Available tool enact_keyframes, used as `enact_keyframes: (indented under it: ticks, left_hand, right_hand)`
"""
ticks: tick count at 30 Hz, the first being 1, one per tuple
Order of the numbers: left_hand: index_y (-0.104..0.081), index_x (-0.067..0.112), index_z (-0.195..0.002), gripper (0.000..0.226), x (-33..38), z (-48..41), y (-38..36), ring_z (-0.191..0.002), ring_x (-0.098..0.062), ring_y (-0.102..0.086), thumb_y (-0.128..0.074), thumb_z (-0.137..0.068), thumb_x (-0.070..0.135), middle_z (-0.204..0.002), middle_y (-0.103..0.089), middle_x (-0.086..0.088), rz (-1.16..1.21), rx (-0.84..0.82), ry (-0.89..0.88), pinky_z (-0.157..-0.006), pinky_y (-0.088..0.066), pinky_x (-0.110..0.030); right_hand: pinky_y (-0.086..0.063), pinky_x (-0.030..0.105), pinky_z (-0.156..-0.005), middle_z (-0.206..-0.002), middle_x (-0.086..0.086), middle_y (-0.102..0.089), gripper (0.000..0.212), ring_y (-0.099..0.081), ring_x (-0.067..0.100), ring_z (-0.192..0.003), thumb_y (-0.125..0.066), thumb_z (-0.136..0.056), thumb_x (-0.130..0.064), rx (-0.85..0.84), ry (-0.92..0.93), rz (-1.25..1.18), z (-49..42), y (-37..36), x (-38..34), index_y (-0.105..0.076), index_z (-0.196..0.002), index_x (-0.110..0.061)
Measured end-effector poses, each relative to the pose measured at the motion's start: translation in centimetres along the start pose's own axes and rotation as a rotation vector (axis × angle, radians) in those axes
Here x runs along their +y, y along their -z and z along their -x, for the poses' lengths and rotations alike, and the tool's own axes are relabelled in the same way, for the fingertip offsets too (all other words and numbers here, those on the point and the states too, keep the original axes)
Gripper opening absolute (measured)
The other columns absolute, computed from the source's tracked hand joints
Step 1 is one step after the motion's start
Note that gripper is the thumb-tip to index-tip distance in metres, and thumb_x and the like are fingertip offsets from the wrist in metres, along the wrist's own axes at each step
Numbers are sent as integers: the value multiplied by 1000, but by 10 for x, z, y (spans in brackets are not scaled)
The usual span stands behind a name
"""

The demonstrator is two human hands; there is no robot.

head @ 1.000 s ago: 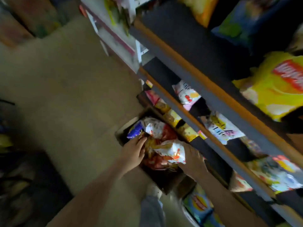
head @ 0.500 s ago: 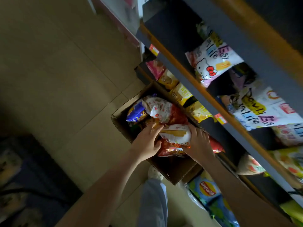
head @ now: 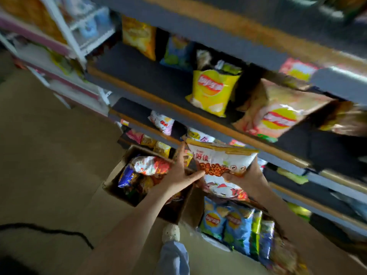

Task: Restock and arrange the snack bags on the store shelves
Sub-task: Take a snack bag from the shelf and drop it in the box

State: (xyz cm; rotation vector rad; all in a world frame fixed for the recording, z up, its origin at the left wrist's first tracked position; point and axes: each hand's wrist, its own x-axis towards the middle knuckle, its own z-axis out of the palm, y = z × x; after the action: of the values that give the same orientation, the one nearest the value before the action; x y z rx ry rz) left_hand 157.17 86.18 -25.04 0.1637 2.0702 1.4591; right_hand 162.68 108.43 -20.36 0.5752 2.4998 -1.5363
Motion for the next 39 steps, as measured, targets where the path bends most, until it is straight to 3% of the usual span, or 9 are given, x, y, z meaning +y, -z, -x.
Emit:
enact_keyframes:
  ticks: [3, 5, 13, 16, 19, 22, 28, 34, 39]
  left_hand:
    - [-25, 39, -136, 69, 60, 25, -53, -124, -11, -44, -69, -83, 45, -133, -48, 9, 4, -141, -62, -95, -43, -20]
    - [-42, 37, -121, 60, 98, 43, -95, -119, -21, -53, -73, -73, 57, -123, -56, -2, -42, -231, -120, -97, -47, -33]
    - [-32, 23, -125, 70, 238, 110, -255, -95, 16, -57, -81, -75, 20, -112, -56, 14, -25, -343, -491, -78, -44, -7]
    - [-33, 28, -127, 80, 274, 121, -293, -104, 4, -60, -78, -63, 44, -120, -56, 10, 6, -401, -539, -86, -50, -19]
    - [-34, 29, -130, 74, 307, 121, -320, -109, 2, -58, -80, -72, 36, -124, -54, 12, -31, -409, -635, -87, -50, -19]
    - [-37, 26, -131, 72, 339, 117, -343, -114, 0, -53, -80, -74, 33, -126, -52, 10, -128, -322, -826, -92, -49, -20]
    - [-24, 10, -144, 83, 393, 97, -375, -134, -11, -31, -71, -80, 33, -143, -34, -2, -338, -199, -1374, -110, -30, -22]
    - [-23, 6, -149, 76, 432, 63, -381, -143, -15, -18, -60, -83, 12, -155, -26, -9, -573, -203, -1534, -119, -14, -31]
    - [-31, 15, -148, 77, 435, 29, -373, -143, -29, -19, -64, -79, 23, -154, -29, -12, -945, 321, -1644, -117, -10, -51]
  right_hand:
    - [-57, 30, -71, -106, 0, -65, 72, -66, 7, -91, -88, -62, -9, 78, 64, -124, 54, 72, -4, -42, -111, -33]
    - [-55, 22, -65, -104, 4, -64, 70, -66, 10, -87, -83, -65, 0, 100, 104, -220, 95, 124, -5, -42, -115, -27]
    - [-56, 40, -81, -121, 12, -57, 64, -61, 27, -110, -77, -75, -14, 364, 285, -419, 239, 290, 22, -35, -122, -26]
    - [-54, 26, -78, -118, -2, -58, 50, -62, 12, -106, -70, -79, -29, 500, 346, -439, 269, 322, 26, -43, -120, -36]
    - [-53, 34, -82, -105, -3, -59, 44, -61, 10, -96, -70, -83, -34, 719, 381, -426, 280, 346, 33, -44, -118, -36]
    - [-51, 46, -93, -121, 8, -51, 67, -58, 19, -105, -72, -79, -46, 880, 375, -413, 281, 367, 35, -28, -129, -38]
    - [-44, 24, -99, -146, -16, -20, 139, -42, 3, -130, -87, -64, -19, 940, 524, -439, 255, 389, 18, 27, -139, -39]
    - [-40, 29, -106, -153, -3, -15, 126, -35, 3, -135, -84, -66, -20, 1183, 615, -459, 238, 424, 9, 12, -147, -28]
    - [-40, 22, -104, -156, 6, -10, 116, -29, 11, -140, -78, -71, -6, 1254, 733, -450, 226, 444, 1, 7, -149, -18]
